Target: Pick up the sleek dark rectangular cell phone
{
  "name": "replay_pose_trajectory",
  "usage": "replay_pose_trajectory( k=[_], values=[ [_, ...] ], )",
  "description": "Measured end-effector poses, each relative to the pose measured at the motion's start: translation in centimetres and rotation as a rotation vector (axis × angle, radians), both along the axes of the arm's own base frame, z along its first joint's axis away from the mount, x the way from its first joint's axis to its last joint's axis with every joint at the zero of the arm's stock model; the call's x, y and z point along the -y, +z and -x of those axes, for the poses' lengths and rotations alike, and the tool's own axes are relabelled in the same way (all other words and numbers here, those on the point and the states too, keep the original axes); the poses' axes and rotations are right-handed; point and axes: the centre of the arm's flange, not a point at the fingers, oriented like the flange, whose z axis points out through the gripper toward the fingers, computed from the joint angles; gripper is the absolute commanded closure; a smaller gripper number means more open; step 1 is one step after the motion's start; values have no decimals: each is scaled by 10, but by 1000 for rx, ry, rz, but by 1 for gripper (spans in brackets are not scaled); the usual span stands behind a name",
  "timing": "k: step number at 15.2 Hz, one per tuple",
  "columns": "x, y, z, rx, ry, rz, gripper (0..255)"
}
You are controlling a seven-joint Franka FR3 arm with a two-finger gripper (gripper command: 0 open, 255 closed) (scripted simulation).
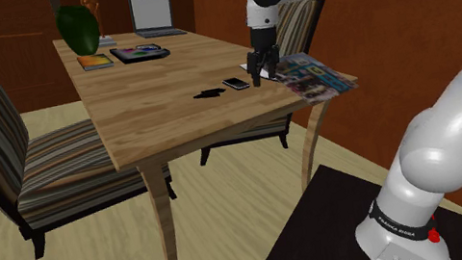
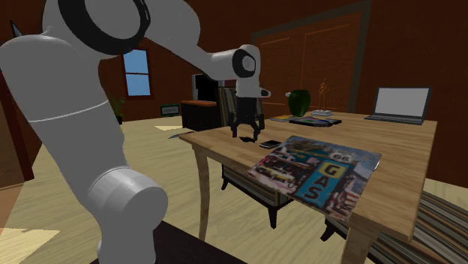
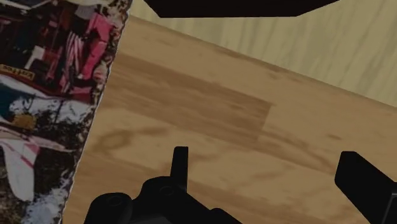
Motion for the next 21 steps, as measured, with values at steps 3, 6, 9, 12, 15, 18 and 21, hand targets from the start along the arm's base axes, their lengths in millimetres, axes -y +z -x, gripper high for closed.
replay_pose_trajectory(
  k=[3, 6, 9, 12, 15, 18, 21],
  values=[
    [18, -6, -36, 25, -28, -10, 0],
    [35, -11, -69, 49, -57, -19, 0],
    [50, -13, -100, 74, -85, -29, 0],
    [61, -17, -120, 89, -102, -35, 0],
    [64, -30, -123, 91, -103, -36, 0],
    [65, -47, -124, 91, -104, -36, 0],
    [64, -53, -123, 91, -104, -36, 255]
  ],
)
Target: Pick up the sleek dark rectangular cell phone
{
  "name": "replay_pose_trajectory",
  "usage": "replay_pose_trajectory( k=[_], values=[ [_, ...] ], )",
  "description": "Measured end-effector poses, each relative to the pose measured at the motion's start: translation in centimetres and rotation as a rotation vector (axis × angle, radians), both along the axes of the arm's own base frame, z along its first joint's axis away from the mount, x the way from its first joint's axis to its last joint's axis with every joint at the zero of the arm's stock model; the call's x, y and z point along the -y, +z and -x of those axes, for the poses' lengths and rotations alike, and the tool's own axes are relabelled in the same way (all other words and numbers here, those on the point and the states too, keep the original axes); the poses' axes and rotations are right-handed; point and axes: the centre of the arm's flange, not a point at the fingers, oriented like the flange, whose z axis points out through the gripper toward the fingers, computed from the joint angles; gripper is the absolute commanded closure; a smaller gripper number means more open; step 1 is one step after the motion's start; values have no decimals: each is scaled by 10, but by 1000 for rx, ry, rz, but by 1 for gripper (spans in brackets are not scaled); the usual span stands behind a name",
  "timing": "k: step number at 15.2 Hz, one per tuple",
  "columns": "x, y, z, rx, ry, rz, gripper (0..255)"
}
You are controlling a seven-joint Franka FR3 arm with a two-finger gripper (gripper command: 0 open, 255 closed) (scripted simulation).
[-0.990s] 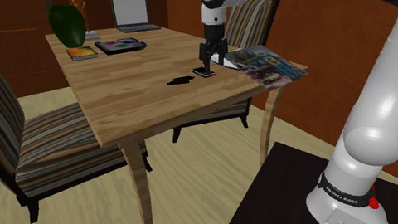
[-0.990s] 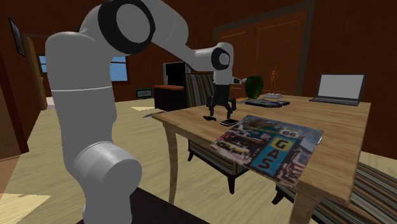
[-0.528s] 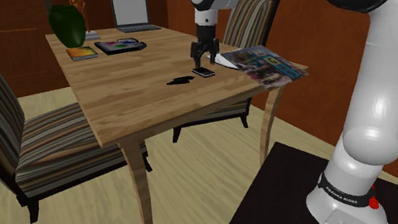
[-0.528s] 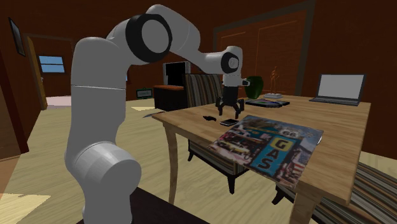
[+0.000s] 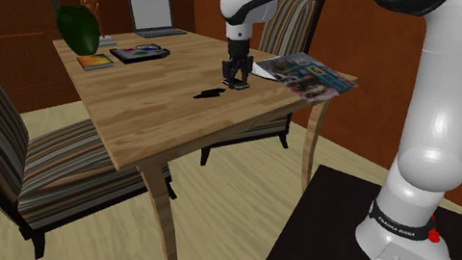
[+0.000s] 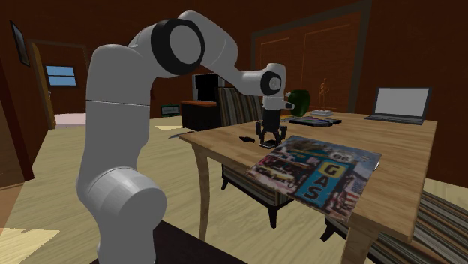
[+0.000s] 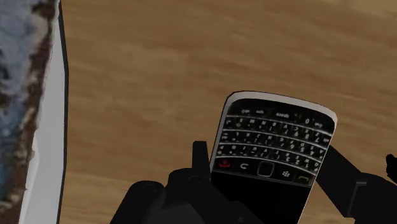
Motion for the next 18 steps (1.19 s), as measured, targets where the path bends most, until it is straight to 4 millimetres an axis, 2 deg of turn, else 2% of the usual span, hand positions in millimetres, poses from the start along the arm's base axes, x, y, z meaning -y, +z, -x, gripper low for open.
replay_pose_trajectory(
  k=[10, 18],
  values=[
    [0, 2, 0, 1, 0, 0, 255],
    [1, 41, 0, 0, 0, 0, 255]
  ],
)
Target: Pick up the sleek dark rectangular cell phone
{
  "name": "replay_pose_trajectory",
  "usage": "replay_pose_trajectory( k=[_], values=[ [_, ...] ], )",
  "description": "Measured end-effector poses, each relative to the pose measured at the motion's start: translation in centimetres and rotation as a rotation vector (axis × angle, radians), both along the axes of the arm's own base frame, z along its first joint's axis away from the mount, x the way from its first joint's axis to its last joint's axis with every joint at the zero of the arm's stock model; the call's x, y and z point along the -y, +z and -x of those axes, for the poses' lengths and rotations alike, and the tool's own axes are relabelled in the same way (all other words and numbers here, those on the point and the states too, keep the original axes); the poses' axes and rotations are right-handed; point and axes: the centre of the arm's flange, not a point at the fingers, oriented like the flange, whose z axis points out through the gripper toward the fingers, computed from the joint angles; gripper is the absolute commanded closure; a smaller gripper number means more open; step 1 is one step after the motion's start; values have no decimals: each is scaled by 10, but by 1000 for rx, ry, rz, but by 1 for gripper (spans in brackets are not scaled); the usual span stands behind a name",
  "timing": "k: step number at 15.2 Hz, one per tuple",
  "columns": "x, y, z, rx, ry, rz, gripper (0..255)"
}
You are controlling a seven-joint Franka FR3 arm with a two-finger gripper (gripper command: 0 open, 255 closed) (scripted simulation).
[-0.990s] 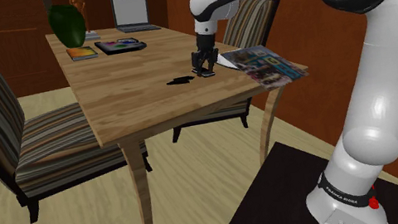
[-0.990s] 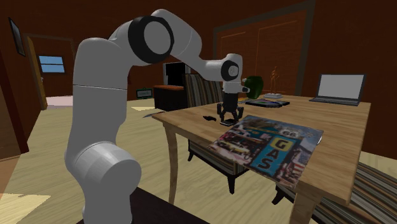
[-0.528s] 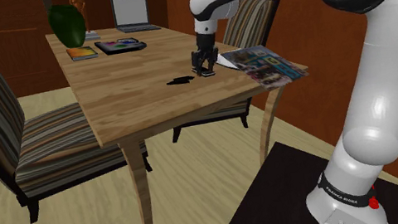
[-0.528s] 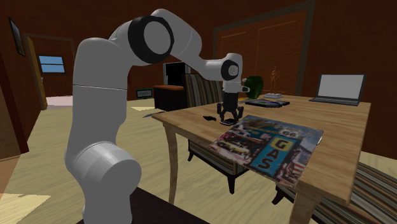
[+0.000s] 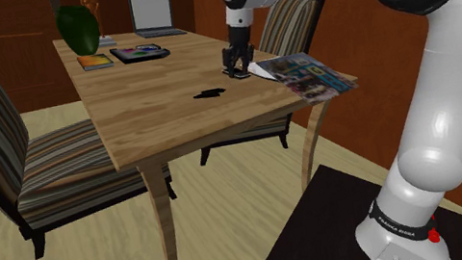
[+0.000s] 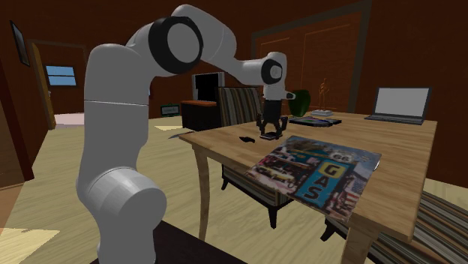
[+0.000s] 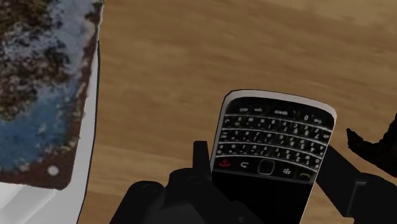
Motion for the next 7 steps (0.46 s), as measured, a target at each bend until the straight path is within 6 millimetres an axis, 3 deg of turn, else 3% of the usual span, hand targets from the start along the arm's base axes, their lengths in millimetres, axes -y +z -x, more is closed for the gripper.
replay_pose_trajectory(
  k=[7],
  values=[
    [-1, 35, -1, 0, 0, 0, 255]
  ],
)
